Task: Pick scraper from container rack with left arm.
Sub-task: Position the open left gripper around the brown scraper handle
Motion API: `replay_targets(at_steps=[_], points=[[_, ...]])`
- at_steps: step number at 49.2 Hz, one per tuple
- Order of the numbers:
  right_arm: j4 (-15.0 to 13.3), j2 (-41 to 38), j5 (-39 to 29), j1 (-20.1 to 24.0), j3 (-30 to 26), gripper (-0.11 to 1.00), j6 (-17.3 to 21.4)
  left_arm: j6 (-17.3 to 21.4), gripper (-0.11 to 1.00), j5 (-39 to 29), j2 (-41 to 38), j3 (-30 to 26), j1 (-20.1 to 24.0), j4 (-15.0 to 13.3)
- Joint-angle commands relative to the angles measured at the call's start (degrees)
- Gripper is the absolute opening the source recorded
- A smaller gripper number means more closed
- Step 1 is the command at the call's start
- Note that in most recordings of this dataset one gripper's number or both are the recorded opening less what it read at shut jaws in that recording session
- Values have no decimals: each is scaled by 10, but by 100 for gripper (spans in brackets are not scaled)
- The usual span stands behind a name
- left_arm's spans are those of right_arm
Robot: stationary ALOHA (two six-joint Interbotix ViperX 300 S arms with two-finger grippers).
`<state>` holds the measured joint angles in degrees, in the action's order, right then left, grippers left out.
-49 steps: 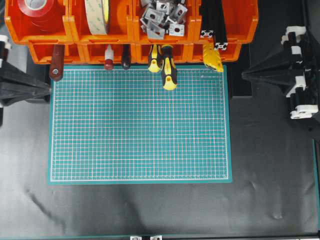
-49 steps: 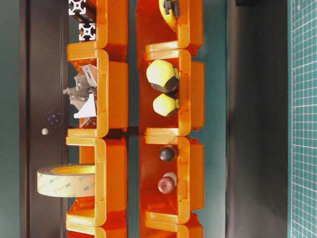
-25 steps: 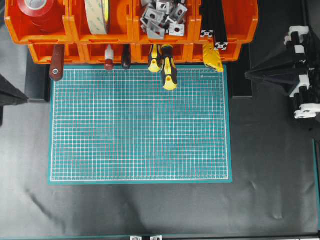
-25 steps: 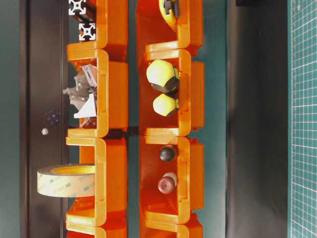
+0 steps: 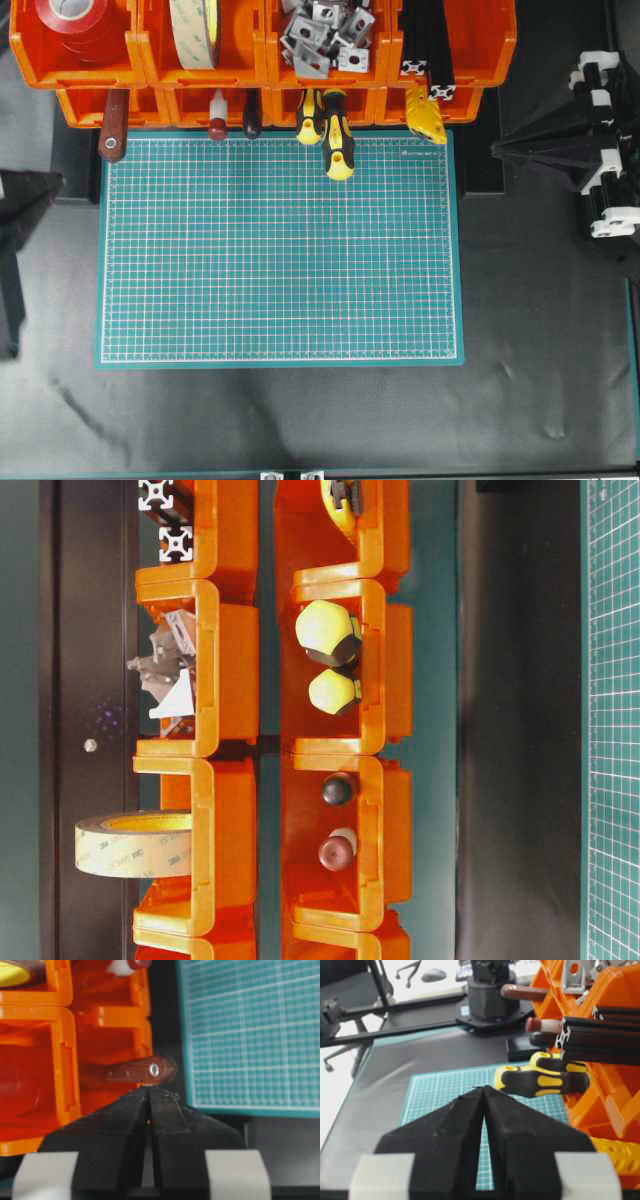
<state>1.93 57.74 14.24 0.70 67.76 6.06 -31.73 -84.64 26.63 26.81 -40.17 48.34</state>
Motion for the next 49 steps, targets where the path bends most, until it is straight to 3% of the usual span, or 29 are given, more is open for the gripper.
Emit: replay_targets(at_steps=[1, 6, 16, 32, 46, 49], points=[[1, -3, 1, 1, -19, -1, 1, -70, 0, -7, -25, 18, -31, 54], [1, -3, 1, 1, -20, -1, 1, -100, 0, -32, -55, 29, -43, 91], [3, -2, 1, 1, -20, -1, 1, -109, 0, -40, -93, 55, -41, 90], [3, -1, -8, 1, -20, -1, 1, -137, 0, -1, -73, 81, -34, 90], [3, -1, -8, 1, -20, -1, 0, -136, 1, 42, -60, 88, 12, 89], [3, -1, -8, 1, -20, -1, 0, -136, 9, 46, -60, 89, 25, 89]])
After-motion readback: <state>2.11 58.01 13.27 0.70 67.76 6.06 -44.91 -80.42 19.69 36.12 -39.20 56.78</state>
